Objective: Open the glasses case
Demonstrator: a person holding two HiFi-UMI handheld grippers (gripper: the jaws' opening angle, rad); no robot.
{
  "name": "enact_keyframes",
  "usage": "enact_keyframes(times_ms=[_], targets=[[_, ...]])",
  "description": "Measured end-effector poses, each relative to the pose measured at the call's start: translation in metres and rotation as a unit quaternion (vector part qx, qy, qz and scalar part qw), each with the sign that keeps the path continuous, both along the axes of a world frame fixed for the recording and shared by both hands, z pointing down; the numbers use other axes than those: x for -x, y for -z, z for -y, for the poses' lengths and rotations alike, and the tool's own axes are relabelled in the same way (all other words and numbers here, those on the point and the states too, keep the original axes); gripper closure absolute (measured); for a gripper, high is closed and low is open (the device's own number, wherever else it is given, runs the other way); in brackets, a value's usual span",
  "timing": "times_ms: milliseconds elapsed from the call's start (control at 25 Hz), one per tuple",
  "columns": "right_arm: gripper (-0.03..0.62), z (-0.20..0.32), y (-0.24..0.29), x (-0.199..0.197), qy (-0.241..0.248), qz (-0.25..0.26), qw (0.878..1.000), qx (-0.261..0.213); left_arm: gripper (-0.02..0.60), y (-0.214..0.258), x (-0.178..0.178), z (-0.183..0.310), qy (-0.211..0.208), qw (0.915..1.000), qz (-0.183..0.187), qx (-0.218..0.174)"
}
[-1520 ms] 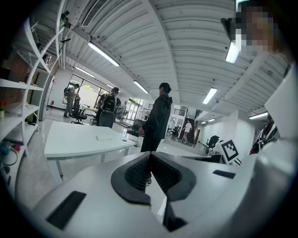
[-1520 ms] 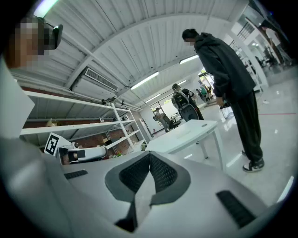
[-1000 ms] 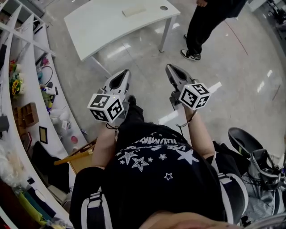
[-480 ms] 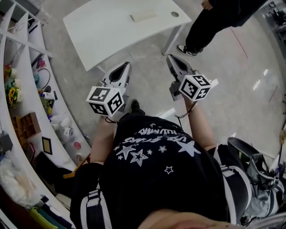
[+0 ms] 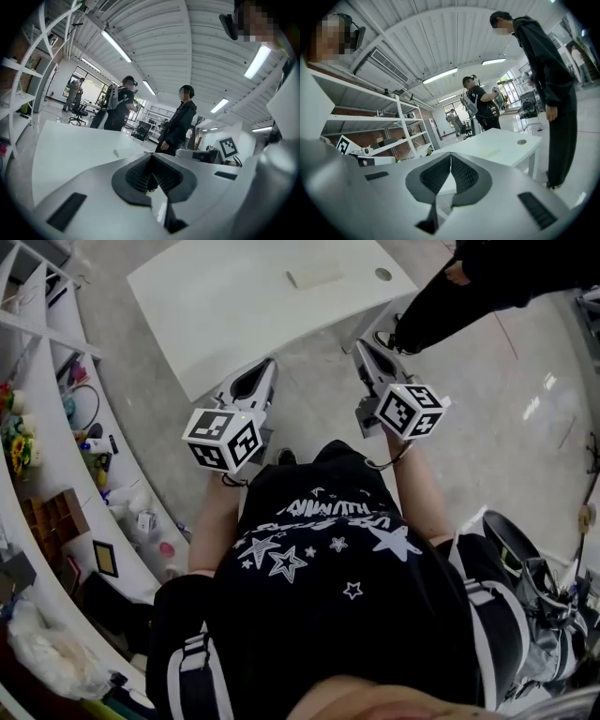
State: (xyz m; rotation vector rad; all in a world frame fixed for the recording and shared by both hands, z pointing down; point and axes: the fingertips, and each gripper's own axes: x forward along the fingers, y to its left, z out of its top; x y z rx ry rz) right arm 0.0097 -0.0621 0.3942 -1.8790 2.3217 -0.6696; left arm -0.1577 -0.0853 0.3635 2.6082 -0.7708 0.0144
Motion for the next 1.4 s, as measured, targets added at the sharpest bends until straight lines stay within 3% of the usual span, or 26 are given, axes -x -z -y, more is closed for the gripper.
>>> enact_keyframes(times_ms=[240,600,880,1080,1400], targets=[[0.586,0.027,-0.008,-0.021,-0.028,0.011,1.000,0.002,0.569,-0.007,-0.013,0.028,-0.010,0.9999,0.007,0.001],[0.586,0.085,-0.022,-0.072,-0.030,0.023,0.999,0.003,0.569,-0.021,-0.051,0.072,0.002,0.9994,0.035,0.006],[0.585,0.150,-0.031,-0.123,0.004,-0.002,1.000,0.016,0.569,-0.035,-0.106,0.118,0.014,0.9981,0.057,0.021],[0.585,0.202,-0.043,-0.151,0.051,-0.029,0.997,0.042,0.569,-0.051,-0.141,0.154,0.047,0.9954,0.072,0.041],[0.585,0.261,-0.066,-0.175,0.124,-0.069,0.988,0.055,0.569,-0.098,-0.184,0.197,0.082,0.9860,0.134,0.055]])
